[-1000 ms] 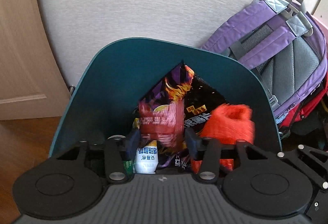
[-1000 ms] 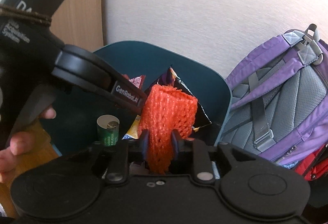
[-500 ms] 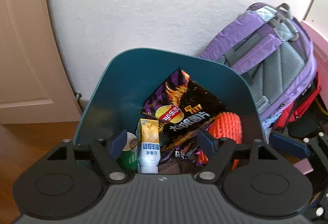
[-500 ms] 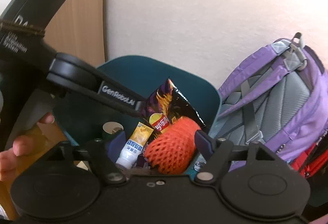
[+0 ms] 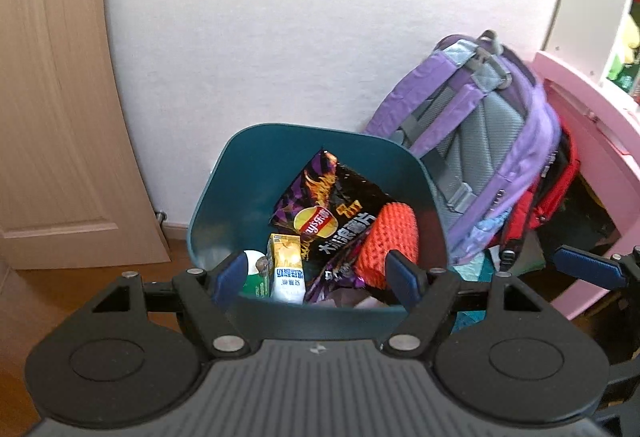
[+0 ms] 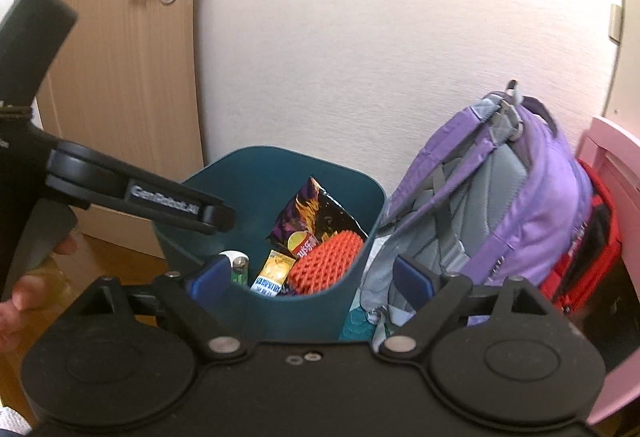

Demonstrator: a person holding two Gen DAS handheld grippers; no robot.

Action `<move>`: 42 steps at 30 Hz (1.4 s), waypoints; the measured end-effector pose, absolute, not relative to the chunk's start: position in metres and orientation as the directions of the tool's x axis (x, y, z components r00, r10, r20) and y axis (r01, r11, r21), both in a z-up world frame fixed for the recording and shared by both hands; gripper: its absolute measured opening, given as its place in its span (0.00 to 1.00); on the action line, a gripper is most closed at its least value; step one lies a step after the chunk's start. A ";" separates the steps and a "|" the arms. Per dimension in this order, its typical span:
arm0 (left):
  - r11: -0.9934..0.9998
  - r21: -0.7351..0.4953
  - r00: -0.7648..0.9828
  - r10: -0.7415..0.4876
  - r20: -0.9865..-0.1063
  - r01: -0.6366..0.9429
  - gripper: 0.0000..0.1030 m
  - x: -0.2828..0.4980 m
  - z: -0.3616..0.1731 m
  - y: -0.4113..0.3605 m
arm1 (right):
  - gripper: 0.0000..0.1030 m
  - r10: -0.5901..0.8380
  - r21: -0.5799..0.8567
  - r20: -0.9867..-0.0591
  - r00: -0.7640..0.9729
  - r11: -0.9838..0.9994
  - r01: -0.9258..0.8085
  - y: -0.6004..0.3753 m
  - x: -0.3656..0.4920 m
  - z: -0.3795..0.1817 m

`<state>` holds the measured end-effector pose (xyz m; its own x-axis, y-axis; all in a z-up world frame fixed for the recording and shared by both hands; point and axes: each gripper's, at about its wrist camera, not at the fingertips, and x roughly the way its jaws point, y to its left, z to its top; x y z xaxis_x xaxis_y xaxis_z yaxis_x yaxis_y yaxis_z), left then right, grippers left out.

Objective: Collect trash
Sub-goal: 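Lower both tools from the wastebasket toward the crumpled foil on the floor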

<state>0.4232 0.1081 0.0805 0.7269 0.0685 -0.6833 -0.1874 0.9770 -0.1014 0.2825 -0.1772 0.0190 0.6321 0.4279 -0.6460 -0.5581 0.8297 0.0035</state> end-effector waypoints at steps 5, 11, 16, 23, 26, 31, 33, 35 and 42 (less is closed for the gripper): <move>0.985 -0.083 0.753 0.059 -0.656 -0.149 0.73 0.387 0.089 0.095 | 0.87 0.438 0.027 -0.634 0.638 0.837 -0.547 -0.196 0.255 0.024; 0.992 -0.073 0.765 0.035 -0.643 -0.107 0.76 0.347 0.087 0.079 | 0.88 0.455 0.076 -0.630 0.630 0.843 -0.532 -0.216 0.217 0.019; 0.996 -0.056 0.759 0.014 -0.651 -0.067 0.76 0.320 0.070 0.065 | 0.90 0.462 0.115 -0.641 0.613 0.847 -0.519 -0.229 0.190 -0.001; 0.997 -0.078 0.704 -0.041 -0.709 -0.020 0.77 0.304 0.018 0.054 | 0.93 0.421 0.150 -0.716 0.557 0.872 -0.467 -0.252 0.177 -0.062; 0.997 -0.081 0.677 -0.056 -0.734 -0.005 0.77 0.304 -0.012 0.049 | 0.95 0.397 0.168 -0.751 0.527 0.887 -0.430 -0.263 0.177 -0.093; 0.998 -0.064 0.612 -0.055 -0.789 0.007 0.77 0.315 -0.076 0.037 | 0.96 0.349 0.197 -0.818 0.457 0.917 -0.347 -0.278 0.182 -0.158; 0.998 -0.065 0.585 -0.059 -0.809 0.011 0.77 0.321 -0.102 0.034 | 0.96 0.334 0.208 -0.842 0.424 0.926 -0.316 -0.283 0.184 -0.186; 0.998 -0.065 0.554 -0.061 -0.830 0.012 0.77 0.329 -0.127 0.031 | 0.96 0.323 0.217 -0.861 0.394 0.932 -0.289 -0.286 0.185 -0.213; 0.997 -0.067 0.419 -0.071 -0.905 0.024 0.77 0.363 -0.217 0.022 | 0.96 0.261 0.198 -0.919 0.296 0.954 -0.225 -0.289 0.193 -0.304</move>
